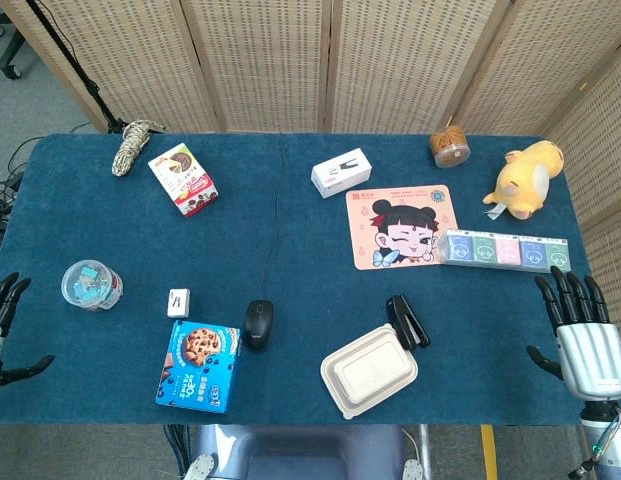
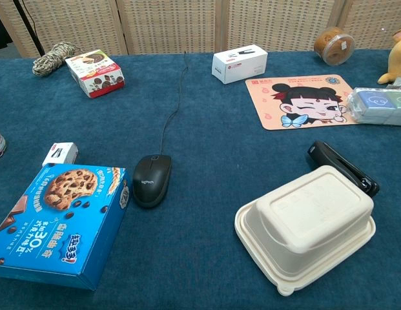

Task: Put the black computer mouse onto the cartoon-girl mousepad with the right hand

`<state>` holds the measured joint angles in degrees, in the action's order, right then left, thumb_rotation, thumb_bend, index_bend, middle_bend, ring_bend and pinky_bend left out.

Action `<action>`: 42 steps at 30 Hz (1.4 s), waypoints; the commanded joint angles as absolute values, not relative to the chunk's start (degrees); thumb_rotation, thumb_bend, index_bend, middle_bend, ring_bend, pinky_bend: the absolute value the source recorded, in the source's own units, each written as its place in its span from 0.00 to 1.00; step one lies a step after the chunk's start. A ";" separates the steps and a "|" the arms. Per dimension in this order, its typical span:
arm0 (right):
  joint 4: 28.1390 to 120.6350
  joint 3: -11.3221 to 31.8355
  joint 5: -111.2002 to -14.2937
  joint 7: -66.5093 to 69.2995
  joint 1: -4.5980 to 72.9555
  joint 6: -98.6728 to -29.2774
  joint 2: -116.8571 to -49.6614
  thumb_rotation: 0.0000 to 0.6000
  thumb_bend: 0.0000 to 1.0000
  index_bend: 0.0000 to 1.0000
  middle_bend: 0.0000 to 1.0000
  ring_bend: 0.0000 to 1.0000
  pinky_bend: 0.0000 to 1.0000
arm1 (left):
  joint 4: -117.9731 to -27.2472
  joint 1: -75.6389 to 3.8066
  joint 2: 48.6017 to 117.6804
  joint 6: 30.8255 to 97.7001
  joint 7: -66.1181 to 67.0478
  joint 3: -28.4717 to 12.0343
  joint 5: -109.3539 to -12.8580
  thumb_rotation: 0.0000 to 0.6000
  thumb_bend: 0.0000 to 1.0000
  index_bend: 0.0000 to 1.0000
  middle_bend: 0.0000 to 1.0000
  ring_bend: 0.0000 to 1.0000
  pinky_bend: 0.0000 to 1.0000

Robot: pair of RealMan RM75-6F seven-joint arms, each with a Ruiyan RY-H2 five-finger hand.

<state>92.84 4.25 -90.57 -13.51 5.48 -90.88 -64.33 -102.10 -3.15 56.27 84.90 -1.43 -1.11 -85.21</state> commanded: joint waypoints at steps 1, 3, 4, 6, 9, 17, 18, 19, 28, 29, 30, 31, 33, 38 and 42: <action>92.82 4.23 -90.51 -13.52 5.42 -90.74 -64.34 1.00 0.00 0.00 0.00 0.00 0.00 | -102.12 -3.16 56.30 84.79 -1.25 -1.10 -85.12 1.00 0.06 0.00 0.00 0.00 0.00; 92.72 4.30 -90.32 -14.04 5.26 -90.85 -64.43 1.00 0.00 0.00 0.00 0.00 0.00 | -102.17 -3.18 56.32 84.67 -1.15 -1.07 -85.05 1.00 0.06 0.00 0.00 0.00 0.00; 92.65 4.41 -90.12 -14.68 5.13 -91.04 -64.57 1.00 0.00 0.00 0.00 0.00 0.00 | -102.20 -3.18 56.32 84.68 -1.09 -1.08 -85.06 1.00 0.06 0.00 0.00 0.00 0.00; 92.74 4.56 -90.19 -15.54 5.23 -91.01 -64.91 1.00 0.00 0.00 0.00 0.00 0.00 | -102.22 -3.15 56.51 84.81 -0.94 -1.23 -84.84 1.00 0.06 0.00 0.00 0.00 0.00; 93.07 4.36 -90.94 -13.57 7.10 -87.86 -64.80 1.00 0.00 0.00 0.00 0.00 0.00 | -102.17 -3.29 56.59 84.35 -1.38 -1.24 -84.60 1.00 0.06 0.00 0.00 0.00 0.00; 98.74 5.45 -96.29 -6.48 18.76 -73.30 -60.35 1.00 0.00 0.00 0.00 0.00 0.00 | -102.50 -3.54 56.33 84.23 -1.95 -2.10 -83.34 1.00 0.06 0.00 0.00 0.00 0.00; 99.68 5.81 -96.60 -6.77 19.86 -72.18 -60.07 1.00 0.00 0.00 0.00 0.00 0.00 | -102.49 -3.50 56.33 84.35 -2.00 -2.22 -83.16 1.00 0.06 0.00 0.00 0.00 0.00; 100.49 6.32 -96.92 -7.36 21.02 -71.17 -59.96 1.00 0.00 0.00 0.00 0.00 0.00 | -102.49 -3.45 56.33 84.44 -2.11 -2.34 -82.94 1.00 0.06 0.00 0.00 0.00 0.00; 102.95 10.08 -93.07 -10.05 35.29 -53.11 -65.42 1.00 0.00 0.00 0.00 0.00 0.00 | -102.15 -3.83 55.93 83.36 -3.14 -2.97 -81.31 1.00 0.06 0.00 0.00 0.00 0.00; 102.71 9.95 -93.24 -10.01 36.53 -51.63 -66.30 1.00 0.00 0.00 0.00 0.00 0.00 | -102.10 -3.87 55.84 83.31 -3.49 -3.04 -81.28 1.00 0.06 0.00 0.00 0.00 0.00; 102.32 9.73 -94.07 -9.46 38.55 -49.56 -67.88 1.00 0.00 0.00 0.00 0.00 0.00 | -101.95 -3.91 55.73 83.31 -4.11 -3.27 -81.05 1.00 0.06 0.00 0.00 0.00 0.00; 101.47 9.66 -94.81 -8.53 40.45 -47.92 -69.47 1.00 0.00 0.00 0.00 0.00 0.00 | -101.75 -3.95 55.66 83.24 -4.66 -3.51 -80.67 1.00 0.06 0.00 0.00 0.00 0.00; 99.90 9.62 -95.92 -7.66 43.05 -46.03 -71.80 1.00 0.00 0.00 0.00 0.00 0.00 | -101.52 -4.07 55.51 82.94 -5.35 -3.85 -79.99 1.00 0.06 0.00 0.00 0.00 0.00; 94.23 9.19 -99.54 -5.81 49.53 -42.86 -77.81 1.00 0.00 0.00 0.00 0.00 0.00 | -101.23 -4.24 55.09 82.30 -6.27 -4.46 -78.48 1.00 0.06 0.00 0.00 0.00 0.00; 89.52 9.26 -100.41 -3.82 53.14 -42.16 -81.89 1.00 0.00 0.00 0.00 0.00 0.00 | -101.59 -4.40 54.80 81.52 -5.80 -4.32 -78.04 1.00 0.06 0.00 0.00 0.00 0.00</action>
<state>91.88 9.26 -99.54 -5.21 51.41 -43.04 -79.66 -101.51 -4.34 54.88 81.65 -5.88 -4.37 -78.06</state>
